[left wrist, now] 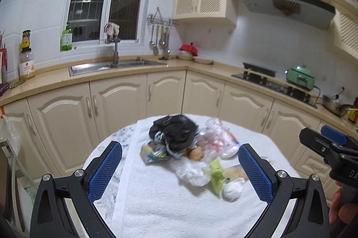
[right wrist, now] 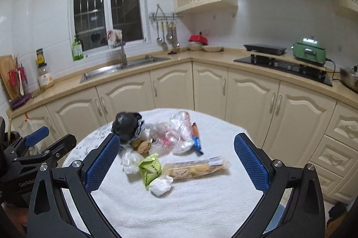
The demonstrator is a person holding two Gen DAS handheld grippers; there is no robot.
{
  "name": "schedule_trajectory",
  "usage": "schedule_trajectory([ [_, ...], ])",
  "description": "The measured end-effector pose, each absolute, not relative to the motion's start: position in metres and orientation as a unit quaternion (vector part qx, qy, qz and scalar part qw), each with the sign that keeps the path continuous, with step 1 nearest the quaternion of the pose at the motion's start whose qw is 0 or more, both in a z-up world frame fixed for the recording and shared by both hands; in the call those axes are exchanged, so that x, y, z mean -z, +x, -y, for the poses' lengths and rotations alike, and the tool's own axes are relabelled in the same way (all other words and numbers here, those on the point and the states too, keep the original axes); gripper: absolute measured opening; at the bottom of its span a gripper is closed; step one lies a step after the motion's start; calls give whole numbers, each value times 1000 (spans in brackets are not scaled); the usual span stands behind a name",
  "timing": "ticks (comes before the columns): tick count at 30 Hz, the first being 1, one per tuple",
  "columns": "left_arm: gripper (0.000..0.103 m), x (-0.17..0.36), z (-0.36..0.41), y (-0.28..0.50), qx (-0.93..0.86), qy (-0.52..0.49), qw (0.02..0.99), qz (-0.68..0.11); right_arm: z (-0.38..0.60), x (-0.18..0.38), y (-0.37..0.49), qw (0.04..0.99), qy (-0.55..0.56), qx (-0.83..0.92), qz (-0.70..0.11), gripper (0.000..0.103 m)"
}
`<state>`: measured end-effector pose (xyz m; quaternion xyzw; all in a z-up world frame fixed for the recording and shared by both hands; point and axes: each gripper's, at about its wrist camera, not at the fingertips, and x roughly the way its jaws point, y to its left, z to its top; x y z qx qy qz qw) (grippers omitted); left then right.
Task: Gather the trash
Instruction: 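Swing both tools back over the table, then grasp the clear plastic bag with the left gripper while the right grasps the white tissue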
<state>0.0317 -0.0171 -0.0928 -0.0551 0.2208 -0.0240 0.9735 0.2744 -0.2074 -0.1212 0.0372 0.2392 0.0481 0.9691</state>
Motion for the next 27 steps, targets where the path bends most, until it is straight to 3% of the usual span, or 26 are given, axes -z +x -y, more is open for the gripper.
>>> schedule_trajectory([
  [6,102,99,22,85,22,-56,962,-267,195,163,301,951,39,-63,-299,102],
  [17,102,116,26,216,40,-58,935,-348,187,240,342,906,54,-88,-411,80],
  [21,102,125,27,253,46,-58,928,-366,185,256,356,895,59,-92,-433,75],
  [27,102,140,32,308,41,-55,921,-383,179,268,365,887,53,-104,-446,59],
])
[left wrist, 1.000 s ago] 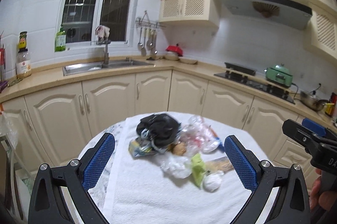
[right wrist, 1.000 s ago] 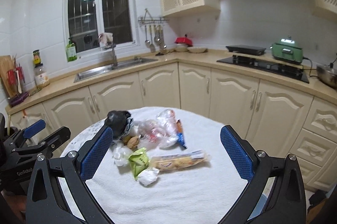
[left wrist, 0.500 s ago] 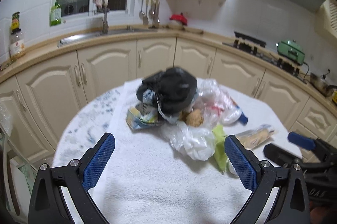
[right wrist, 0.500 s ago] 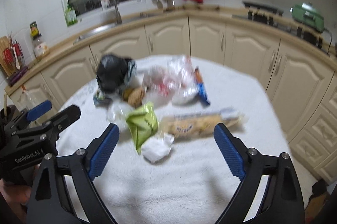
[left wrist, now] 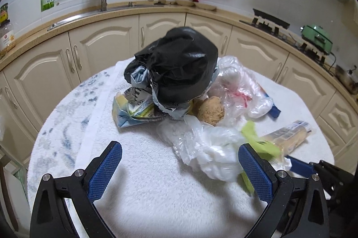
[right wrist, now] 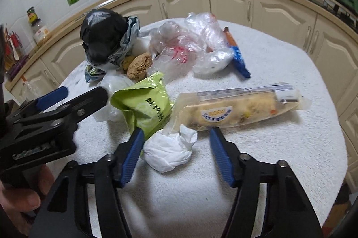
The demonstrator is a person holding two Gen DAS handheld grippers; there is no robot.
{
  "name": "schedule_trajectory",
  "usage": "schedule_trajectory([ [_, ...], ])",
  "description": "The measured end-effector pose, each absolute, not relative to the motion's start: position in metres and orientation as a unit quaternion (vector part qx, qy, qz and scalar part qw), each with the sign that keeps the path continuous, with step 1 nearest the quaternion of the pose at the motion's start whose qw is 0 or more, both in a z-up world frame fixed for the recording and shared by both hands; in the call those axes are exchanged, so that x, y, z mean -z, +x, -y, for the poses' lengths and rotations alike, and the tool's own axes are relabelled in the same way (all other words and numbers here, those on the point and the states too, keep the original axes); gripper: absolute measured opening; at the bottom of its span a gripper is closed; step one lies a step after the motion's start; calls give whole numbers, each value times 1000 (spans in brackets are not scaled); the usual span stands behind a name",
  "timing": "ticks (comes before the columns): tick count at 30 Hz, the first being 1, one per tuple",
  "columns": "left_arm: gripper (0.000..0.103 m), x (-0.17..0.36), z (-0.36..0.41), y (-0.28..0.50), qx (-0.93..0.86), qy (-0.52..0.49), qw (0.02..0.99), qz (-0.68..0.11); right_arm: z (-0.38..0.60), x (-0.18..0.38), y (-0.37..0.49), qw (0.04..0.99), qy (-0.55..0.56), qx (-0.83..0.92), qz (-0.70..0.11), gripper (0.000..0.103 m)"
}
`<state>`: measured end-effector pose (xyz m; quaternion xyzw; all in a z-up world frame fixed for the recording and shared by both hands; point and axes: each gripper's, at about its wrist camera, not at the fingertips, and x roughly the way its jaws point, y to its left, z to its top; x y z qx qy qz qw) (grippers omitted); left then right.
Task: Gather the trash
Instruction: 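Grasp the clear plastic bag with the left gripper while the right grasps the white tissue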
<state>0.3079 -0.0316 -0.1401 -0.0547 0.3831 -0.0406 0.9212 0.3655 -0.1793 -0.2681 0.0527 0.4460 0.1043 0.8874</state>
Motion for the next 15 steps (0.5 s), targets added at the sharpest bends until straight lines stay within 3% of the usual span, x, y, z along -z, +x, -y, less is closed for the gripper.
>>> schedule_trajectory([
  [3,102,148,35,328,52,-61,920,-384,178,269,367,887,55,-115,-445,47],
  [5,94,156,37,337,62,-59,919,-384,176,268,366,887,57,-126,-441,39],
  [7,82,160,39,350,75,-58,915,-391,173,266,364,888,50,-129,-439,39],
  [9,63,167,42,356,85,-55,913,-396,174,265,363,887,53,-133,-439,39],
  [15,45,172,35,367,103,-75,911,-393,181,260,359,891,62,-130,-431,39],
])
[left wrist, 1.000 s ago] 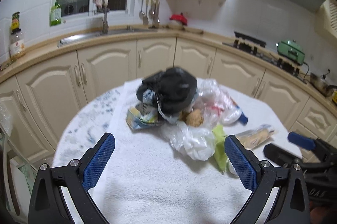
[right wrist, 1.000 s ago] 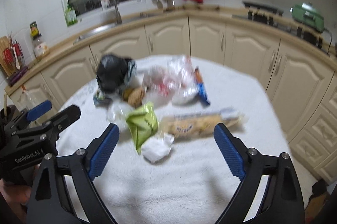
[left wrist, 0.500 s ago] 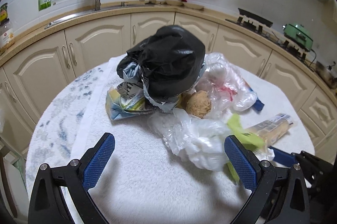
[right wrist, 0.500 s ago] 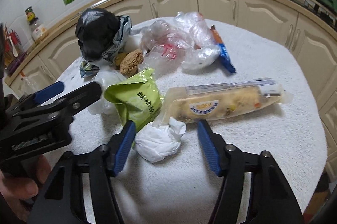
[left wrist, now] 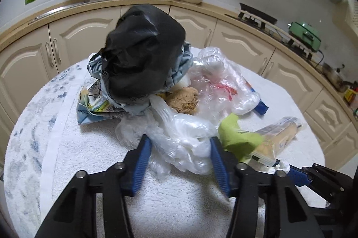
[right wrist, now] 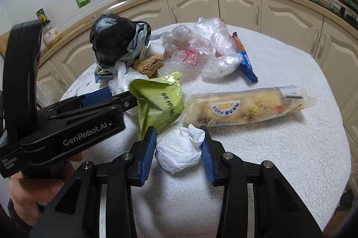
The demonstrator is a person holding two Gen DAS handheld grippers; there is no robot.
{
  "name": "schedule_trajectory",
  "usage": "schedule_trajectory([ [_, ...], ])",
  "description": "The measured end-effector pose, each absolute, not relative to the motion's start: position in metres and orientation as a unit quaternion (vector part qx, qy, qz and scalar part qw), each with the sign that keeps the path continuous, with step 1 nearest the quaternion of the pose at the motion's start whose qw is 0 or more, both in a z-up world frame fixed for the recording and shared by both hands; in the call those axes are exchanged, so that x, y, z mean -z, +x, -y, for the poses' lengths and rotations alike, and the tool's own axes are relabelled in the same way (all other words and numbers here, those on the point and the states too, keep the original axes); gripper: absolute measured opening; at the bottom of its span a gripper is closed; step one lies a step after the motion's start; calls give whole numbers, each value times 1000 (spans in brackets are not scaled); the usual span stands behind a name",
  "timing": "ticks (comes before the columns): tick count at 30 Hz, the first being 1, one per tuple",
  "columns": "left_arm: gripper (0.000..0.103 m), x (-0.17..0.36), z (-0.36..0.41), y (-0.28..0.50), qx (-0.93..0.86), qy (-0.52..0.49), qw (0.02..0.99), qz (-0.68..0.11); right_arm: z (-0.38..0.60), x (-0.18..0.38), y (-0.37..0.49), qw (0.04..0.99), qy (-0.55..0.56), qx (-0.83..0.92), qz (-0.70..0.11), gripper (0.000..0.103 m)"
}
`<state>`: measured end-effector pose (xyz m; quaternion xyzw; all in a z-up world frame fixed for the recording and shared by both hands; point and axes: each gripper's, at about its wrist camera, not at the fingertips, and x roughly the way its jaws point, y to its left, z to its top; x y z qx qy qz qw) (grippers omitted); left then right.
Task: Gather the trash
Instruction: 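Grasp the clear plastic bag with the left gripper while the right grasps the white tissue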
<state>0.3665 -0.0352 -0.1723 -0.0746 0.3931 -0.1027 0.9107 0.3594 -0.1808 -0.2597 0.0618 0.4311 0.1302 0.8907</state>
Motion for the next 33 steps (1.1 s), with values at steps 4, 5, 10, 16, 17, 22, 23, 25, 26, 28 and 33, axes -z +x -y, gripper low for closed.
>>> schedule_trajectory([
  [4,39,173,29,371,109,-81,912,-388,186,258,356,892,66,-129,-428,39],
  [5,38,173,28,371,110,-82,912,-386,187,257,355,892,68,-128,-427,39],
  [10,35,175,11,362,114,-85,915,-378,194,254,350,895,73,-126,-422,39],
  [16,86,185,8,370,87,-77,912,-394,194,252,346,895,71,-127,-423,39],
  [17,95,185,9,373,87,-79,912,-392,194,252,345,895,70,-128,-422,39],
  [22,78,192,16,395,90,-80,906,-406,194,252,345,894,72,-128,-423,39],
  [23,70,195,19,392,93,-83,903,-412,195,252,345,894,72,-128,-423,39],
  [25,60,193,17,394,102,-90,904,-405,195,252,345,894,72,-128,-423,39],
  [26,53,192,14,389,105,-91,906,-400,195,252,345,894,73,-128,-423,39],
  [28,42,190,9,379,114,-95,907,-394,196,251,344,895,73,-129,-421,39],
  [33,41,194,-3,347,127,-106,908,-385,197,250,339,895,74,-134,-418,39],
])
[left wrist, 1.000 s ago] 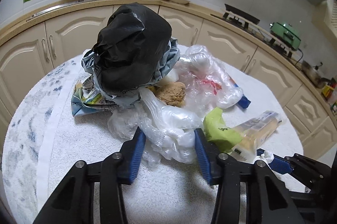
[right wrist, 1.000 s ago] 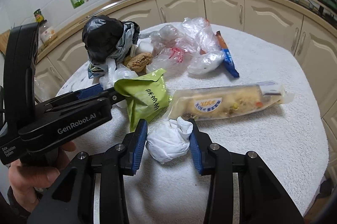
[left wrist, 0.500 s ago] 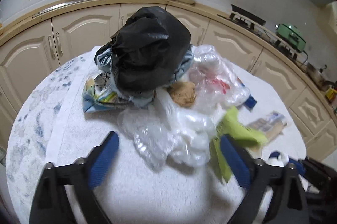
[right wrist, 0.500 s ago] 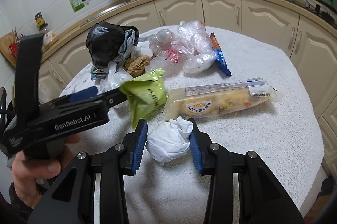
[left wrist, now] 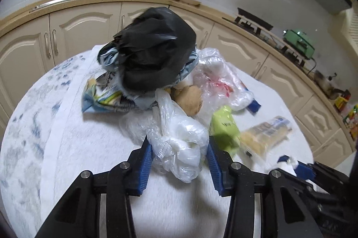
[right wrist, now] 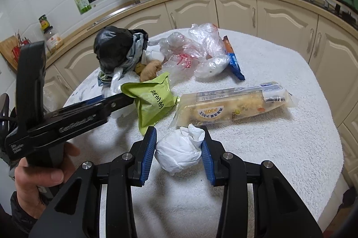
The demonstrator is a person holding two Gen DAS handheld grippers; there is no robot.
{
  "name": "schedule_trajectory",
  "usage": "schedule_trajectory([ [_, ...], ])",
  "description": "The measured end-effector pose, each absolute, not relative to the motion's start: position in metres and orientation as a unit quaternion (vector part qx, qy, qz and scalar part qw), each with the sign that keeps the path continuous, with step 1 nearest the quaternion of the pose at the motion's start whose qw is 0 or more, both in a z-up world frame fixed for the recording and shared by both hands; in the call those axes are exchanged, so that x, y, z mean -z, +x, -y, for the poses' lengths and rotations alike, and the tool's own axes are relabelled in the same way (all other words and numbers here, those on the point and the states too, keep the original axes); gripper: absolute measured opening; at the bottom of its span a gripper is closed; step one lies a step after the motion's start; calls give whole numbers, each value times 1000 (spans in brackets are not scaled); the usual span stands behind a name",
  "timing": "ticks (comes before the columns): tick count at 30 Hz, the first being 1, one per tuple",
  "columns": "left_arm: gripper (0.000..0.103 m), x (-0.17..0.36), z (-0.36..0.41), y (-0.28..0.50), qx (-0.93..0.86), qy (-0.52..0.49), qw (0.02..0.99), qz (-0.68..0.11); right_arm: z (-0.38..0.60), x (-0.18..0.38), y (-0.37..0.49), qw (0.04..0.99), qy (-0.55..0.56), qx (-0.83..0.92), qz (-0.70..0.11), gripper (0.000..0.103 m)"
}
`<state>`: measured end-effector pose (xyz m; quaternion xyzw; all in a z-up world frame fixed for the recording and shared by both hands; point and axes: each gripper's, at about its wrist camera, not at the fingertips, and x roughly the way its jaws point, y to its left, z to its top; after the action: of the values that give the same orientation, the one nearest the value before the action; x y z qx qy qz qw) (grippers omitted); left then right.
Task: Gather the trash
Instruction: 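Grasp the clear plastic bag with the left gripper while the right grasps the white tissue, then lift the clear bag and tissue and carry them toward the blue bin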
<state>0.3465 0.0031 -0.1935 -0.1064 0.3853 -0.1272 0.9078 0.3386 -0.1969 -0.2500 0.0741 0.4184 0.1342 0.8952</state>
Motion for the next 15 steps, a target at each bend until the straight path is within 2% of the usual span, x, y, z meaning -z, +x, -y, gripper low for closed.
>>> schedule_trajectory([
  [15,41,177,-21,256,133,-95,921,-354,209,240,320,903,87,-135,-399,39],
])
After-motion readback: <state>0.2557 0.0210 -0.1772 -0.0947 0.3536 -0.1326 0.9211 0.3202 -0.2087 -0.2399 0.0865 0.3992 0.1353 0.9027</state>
